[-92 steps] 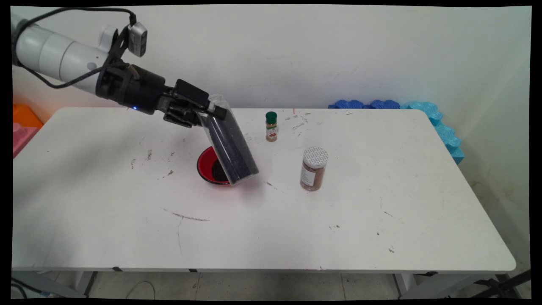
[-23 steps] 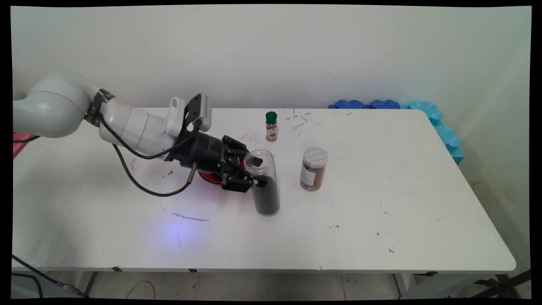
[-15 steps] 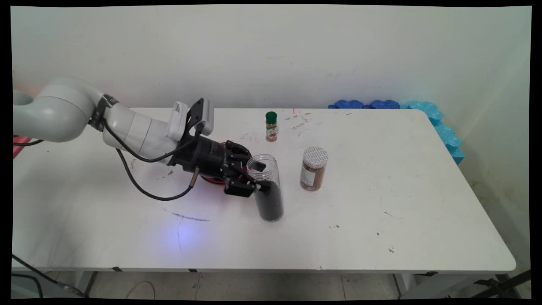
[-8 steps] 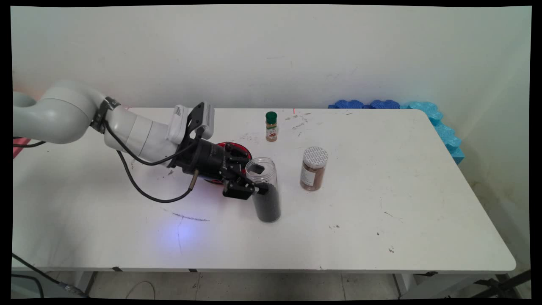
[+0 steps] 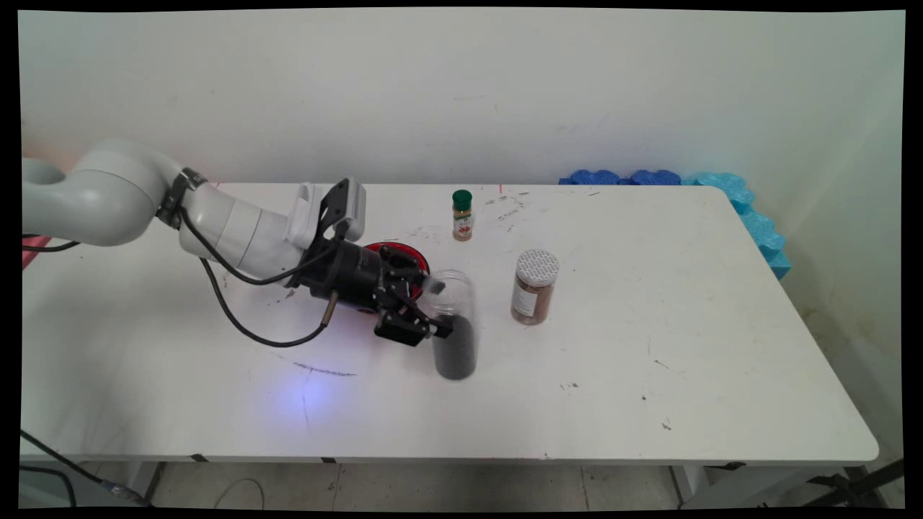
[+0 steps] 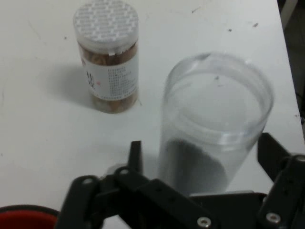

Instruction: Place the picked object on the table

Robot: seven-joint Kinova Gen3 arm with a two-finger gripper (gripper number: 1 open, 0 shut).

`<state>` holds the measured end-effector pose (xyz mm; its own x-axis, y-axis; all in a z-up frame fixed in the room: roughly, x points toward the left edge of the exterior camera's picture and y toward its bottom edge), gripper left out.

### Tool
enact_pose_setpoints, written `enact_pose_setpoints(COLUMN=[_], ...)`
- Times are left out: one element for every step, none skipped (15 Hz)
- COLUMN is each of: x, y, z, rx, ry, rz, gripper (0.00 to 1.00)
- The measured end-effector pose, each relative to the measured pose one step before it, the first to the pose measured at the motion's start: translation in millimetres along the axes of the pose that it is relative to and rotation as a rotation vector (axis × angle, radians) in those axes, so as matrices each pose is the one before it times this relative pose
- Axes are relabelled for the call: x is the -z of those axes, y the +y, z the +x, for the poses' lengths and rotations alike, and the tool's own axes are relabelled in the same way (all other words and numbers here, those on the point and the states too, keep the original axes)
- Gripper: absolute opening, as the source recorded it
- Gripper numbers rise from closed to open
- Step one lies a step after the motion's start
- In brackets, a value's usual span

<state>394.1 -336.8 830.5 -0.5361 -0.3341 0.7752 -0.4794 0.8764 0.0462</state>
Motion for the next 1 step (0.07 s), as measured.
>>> enact_pose_setpoints(x=[0.09], y=[-0.24], z=[-0.11], rx=[0.00139], ry=[-0.00022], rz=[0.00057], gripper=[1.0])
